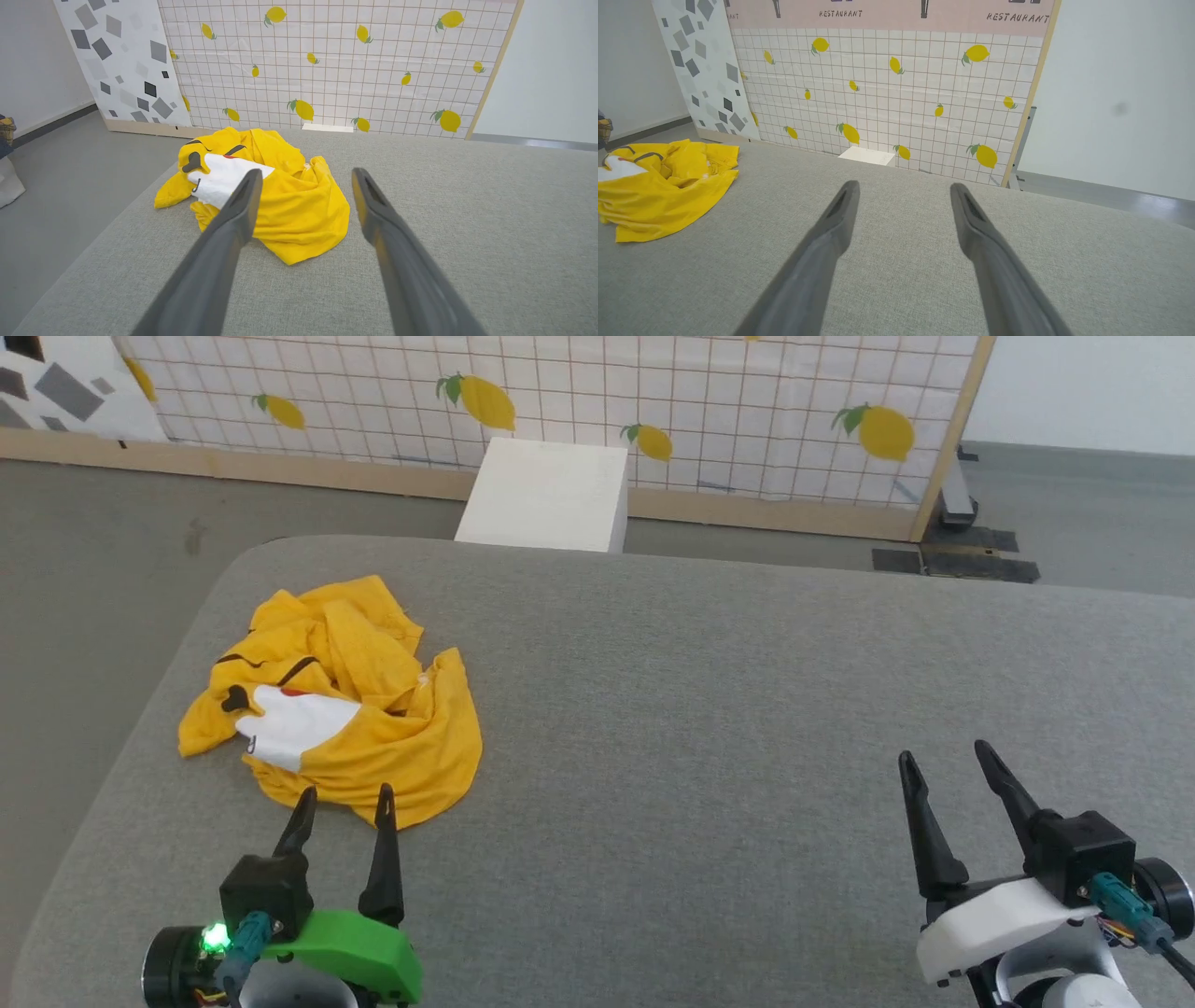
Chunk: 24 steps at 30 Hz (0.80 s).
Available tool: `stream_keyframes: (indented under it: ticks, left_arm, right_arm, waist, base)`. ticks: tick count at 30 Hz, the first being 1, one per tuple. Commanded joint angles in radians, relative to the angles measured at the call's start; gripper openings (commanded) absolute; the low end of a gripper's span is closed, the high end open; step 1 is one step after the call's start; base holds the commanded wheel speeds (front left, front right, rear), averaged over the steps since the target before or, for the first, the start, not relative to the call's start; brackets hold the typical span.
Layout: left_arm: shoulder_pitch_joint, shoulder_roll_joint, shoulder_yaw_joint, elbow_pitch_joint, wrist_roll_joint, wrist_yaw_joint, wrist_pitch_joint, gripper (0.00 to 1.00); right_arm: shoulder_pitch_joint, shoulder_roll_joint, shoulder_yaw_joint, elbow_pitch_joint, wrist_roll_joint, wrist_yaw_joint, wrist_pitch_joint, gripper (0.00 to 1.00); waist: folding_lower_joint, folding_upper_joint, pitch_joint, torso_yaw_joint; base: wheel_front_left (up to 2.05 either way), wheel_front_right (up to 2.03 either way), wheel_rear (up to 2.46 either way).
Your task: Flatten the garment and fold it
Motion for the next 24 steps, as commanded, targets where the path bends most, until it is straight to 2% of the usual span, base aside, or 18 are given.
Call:
stream_keyframes:
  ticks: [1, 24]
  left_arm:
    - [0.011, -0.002, 0.002, -0.005, -0.010, -0.005, -0.011, 1.00]
    - [0.029, -0.003, 0.002, -0.006, -0.046, -0.019, -0.058, 1.00]
  right_arm:
    - [0.015, 0.001, 0.003, 0.006, 0.011, -0.001, -0.012, 1.00]
    - [0.007, 0.001, 0.061, 0.039, 0.031, -0.001, -0.060, 1.00]
  waist:
    - [0.0000, 0.0000, -0.004, 0.019]
    - [0.0000, 0.0000, 0.000, 0.176]
  base:
    - [0.00, 0.00, 0.00]
    - [0.00, 0.00, 0.00]
